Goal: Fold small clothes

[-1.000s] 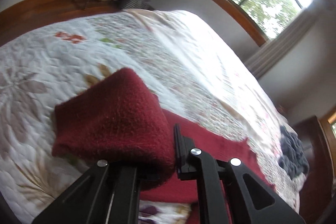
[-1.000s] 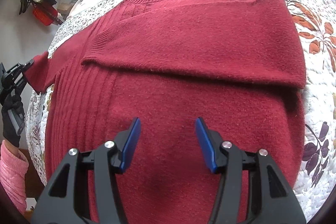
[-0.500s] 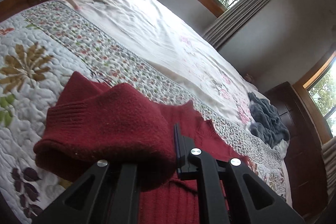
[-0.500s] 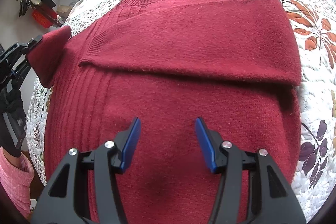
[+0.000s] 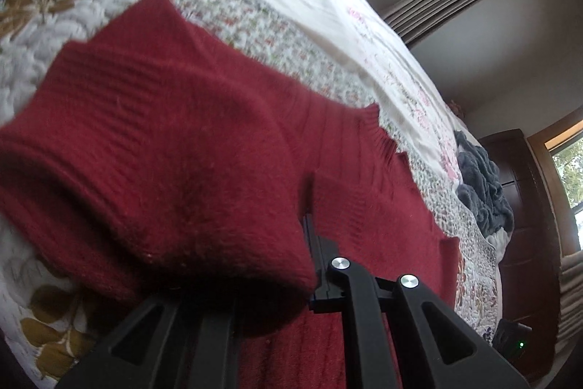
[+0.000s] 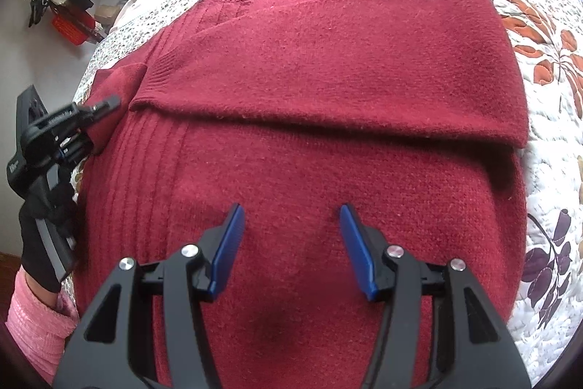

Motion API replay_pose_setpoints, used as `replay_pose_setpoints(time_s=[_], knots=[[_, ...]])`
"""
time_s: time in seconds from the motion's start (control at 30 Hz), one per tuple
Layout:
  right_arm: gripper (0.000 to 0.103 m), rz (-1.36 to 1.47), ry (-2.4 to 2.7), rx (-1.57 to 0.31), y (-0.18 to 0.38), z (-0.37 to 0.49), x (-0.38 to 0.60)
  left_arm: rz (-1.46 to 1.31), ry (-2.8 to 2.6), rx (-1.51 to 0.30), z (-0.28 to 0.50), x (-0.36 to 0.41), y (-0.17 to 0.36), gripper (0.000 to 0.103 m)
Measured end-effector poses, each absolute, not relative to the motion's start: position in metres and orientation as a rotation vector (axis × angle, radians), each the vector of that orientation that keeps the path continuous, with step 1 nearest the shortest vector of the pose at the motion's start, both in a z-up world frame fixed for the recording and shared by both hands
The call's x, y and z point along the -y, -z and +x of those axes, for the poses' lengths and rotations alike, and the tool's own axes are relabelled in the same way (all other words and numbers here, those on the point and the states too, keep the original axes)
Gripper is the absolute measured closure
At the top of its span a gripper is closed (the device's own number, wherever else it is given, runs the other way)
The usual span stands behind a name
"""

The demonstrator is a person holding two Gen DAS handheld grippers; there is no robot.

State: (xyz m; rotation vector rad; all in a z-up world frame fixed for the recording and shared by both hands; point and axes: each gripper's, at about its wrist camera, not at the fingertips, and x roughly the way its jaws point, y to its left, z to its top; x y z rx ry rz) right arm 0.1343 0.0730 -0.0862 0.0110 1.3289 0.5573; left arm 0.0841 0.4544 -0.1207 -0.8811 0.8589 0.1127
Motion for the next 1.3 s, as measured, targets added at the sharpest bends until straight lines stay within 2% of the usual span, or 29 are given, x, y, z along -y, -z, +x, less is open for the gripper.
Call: replay_pose_setpoints(time_s=[0.23,0.37,0.4,0.47,0.7,0.87,1.0,1.13,1.3], knots=[[0.048,0.028,-0.6,-1.324,0.068,0.143,-0.091,-0.825,-0.049,-0.895,0.039,-0.449,0.092,0.084],[0.048,0.036,-0.642,-1.318,0.054,0.149,-0.115,-0.722,-0.091,-0.788,0.016,-0.464,0.05,0.082],[0.048,0.037,-0.648,-1.319,0.052,0.151,-0.121,-0.703,-0.098,-0.769,0.017,-0.467,0.043,0.078],[0.048,0.04,-0.669,-1.325,0.046,0.152,-0.138,-0.665,-0.117,-0.752,0.031,-0.475,0.035,0.076],[0.048,0.011,-0.745,-1.325,0.028,0.152,-0.19,-0.677,-0.139,-0.914,0.076,-0.5,0.09,0.077],[0.048,-0.006,-0.778,-1.36,0.03,0.156,-0.225,-0.7,-0.125,-0.926,0.075,-0.507,0.112,0.078],[0.048,0.022,-0.805,-1.405,0.037,0.16,-0.253,-0.76,-0.093,-0.899,0.064,-0.519,0.102,0.079],[0.047,0.072,-0.844,-1.456,0.046,0.165,-0.283,-0.717,-0.15,-0.769,0.03,-0.537,0.06,0.071],[0.046,0.116,-0.839,-1.541,0.07,0.172,-0.315,-0.699,-0.185,-0.734,0.007,-0.556,0.041,0.07]])
